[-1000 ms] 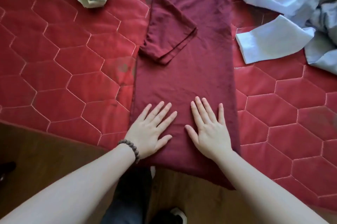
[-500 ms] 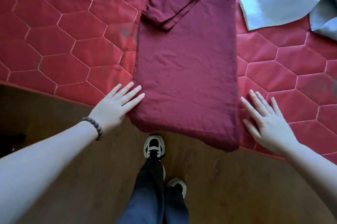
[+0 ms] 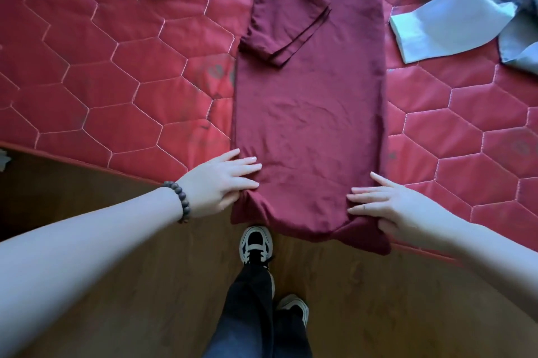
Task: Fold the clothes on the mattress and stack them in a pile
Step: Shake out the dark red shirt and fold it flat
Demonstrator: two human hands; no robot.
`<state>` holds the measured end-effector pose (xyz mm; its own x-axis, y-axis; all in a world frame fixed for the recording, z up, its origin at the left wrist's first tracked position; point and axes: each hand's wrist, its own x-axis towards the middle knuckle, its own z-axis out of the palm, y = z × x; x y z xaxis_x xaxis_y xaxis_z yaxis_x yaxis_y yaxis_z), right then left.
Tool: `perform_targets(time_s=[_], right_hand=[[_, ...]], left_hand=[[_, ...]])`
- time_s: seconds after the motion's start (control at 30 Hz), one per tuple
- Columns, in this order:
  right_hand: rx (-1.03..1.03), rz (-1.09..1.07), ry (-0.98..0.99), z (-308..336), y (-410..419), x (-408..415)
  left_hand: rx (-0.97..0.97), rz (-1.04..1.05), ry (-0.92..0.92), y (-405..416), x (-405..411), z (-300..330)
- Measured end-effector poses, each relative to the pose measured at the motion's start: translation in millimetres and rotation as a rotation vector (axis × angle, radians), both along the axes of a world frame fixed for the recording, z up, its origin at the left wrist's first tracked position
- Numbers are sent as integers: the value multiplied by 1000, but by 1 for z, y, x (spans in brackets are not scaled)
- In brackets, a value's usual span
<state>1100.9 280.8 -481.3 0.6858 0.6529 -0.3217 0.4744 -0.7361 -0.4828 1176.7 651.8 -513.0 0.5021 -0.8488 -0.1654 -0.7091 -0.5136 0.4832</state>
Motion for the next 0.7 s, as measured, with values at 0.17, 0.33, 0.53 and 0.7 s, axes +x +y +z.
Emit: perform_targets(time_s=[0.17,0.33,0.53,0.7], right_hand=[[549,-1014,688,23,-5,97],[509,-1412,1030,-7,-3,131],[413,-1487,1019,-22,-16,98],[521,-1611,774,-24,-20,108]], left_hand=[[-356,781,952,-16,77,30],[-372,1272,1326,-28,108,3],[-239,1323,1345,-18,75,-10],[-237,1235,964,-28,82,-3]])
